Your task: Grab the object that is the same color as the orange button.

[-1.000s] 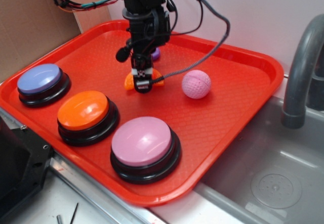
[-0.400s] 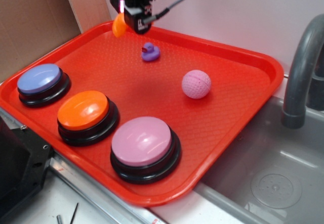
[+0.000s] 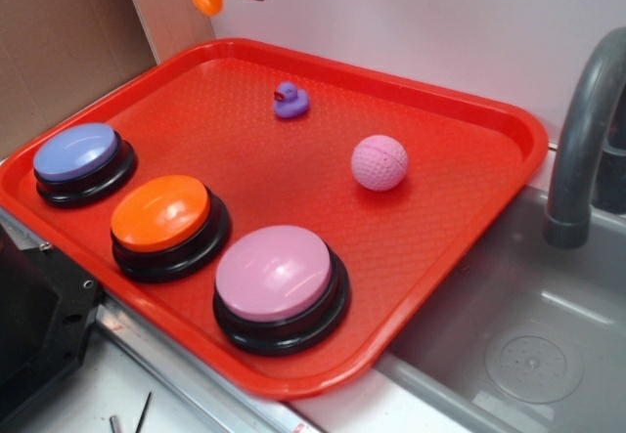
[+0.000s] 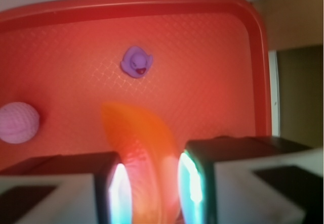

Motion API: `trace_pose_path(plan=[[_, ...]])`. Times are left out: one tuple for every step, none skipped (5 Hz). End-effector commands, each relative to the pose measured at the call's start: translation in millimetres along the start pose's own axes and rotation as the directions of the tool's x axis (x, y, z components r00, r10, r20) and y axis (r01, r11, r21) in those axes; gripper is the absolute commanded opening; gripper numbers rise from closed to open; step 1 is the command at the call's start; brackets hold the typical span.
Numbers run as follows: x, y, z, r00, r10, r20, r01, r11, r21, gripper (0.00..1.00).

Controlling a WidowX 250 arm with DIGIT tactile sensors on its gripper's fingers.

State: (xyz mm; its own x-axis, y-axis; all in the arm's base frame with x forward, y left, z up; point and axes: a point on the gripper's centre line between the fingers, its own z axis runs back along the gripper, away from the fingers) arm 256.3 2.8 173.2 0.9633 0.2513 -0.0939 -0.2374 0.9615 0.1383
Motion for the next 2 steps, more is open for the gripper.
trace_pose_path(plan=[[-8.7, 11.9, 37.3, 0.990, -0.005, 0.141, 0.020, 0.995, -0.102, 0.00], [-8.0, 13.3, 33.9, 0.984, -0.006, 0.181, 0.023, 0.995, -0.095, 0.00]])
